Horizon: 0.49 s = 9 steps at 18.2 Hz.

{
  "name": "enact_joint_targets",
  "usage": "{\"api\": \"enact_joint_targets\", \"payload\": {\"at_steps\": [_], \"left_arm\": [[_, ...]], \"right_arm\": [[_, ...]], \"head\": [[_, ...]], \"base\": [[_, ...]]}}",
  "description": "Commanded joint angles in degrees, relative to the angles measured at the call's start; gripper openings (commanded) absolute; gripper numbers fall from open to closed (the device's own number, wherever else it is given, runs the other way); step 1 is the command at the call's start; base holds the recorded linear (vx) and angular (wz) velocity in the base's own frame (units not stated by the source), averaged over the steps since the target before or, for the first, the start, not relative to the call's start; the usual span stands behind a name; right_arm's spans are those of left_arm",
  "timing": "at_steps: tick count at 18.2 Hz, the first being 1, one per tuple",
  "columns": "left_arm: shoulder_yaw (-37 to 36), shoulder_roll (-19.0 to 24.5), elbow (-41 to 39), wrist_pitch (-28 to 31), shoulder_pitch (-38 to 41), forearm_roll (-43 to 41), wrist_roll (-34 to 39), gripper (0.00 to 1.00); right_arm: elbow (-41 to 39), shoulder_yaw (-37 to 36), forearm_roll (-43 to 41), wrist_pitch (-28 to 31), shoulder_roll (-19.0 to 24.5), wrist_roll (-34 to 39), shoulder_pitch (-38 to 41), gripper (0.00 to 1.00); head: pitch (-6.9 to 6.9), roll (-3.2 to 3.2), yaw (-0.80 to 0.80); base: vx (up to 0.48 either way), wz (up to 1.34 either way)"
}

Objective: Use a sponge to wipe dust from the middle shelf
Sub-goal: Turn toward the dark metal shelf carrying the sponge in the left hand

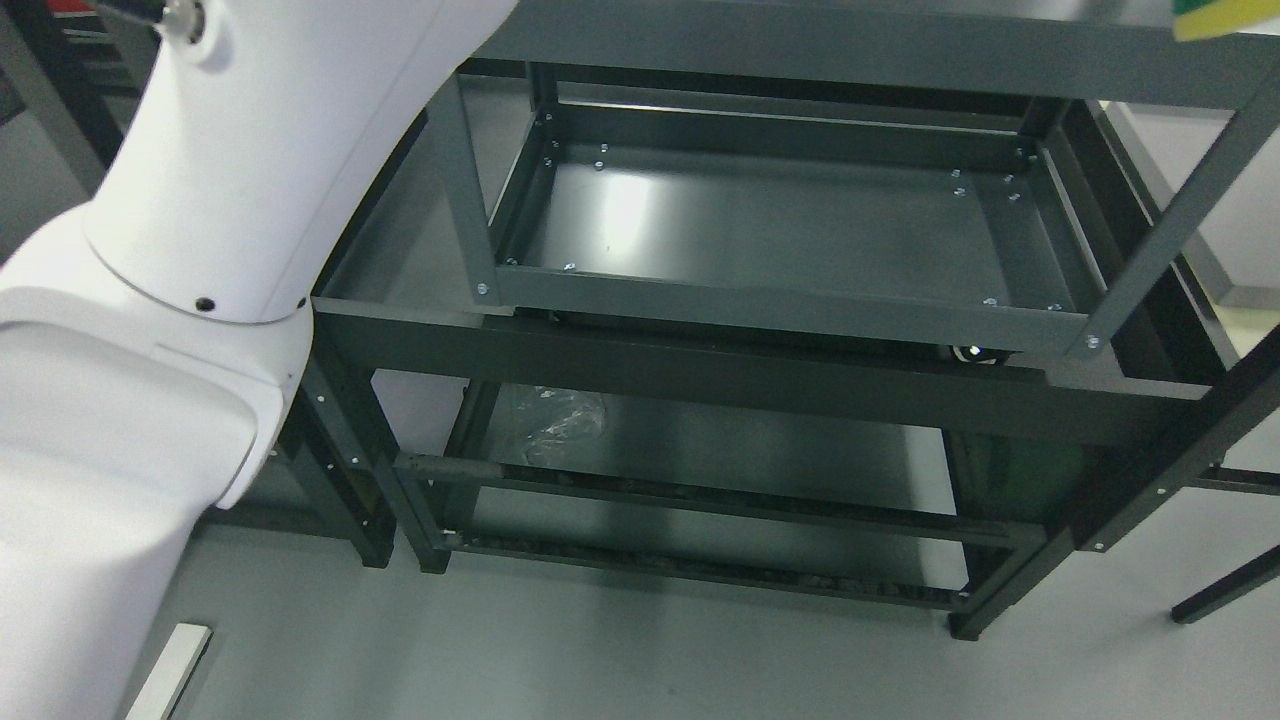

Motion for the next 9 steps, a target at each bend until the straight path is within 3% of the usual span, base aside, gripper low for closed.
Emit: {"api": "enact_joint_targets", "payload": {"at_steps": [1,9], "left_arm": [[-11.44,0.97,15.35,0.03,-3.31,-12.48,0.29,0.0],[-18.82,0.97,17.2,0.03,-1.37,-17.17,2.93,0.0]], "right_arm": [[-1.0,0.0,0.0,4.2,-1.0,0.02,0.02,1.0],[-1.0,0.0,0.0,4.2,-1.0,-0.07,0.02,1.0]], "head": [[0.0,0.0,0.0],[-0.01,0.0,0.0]], "base": [[0.061,-0.35],[0.081,-0.26]]}}
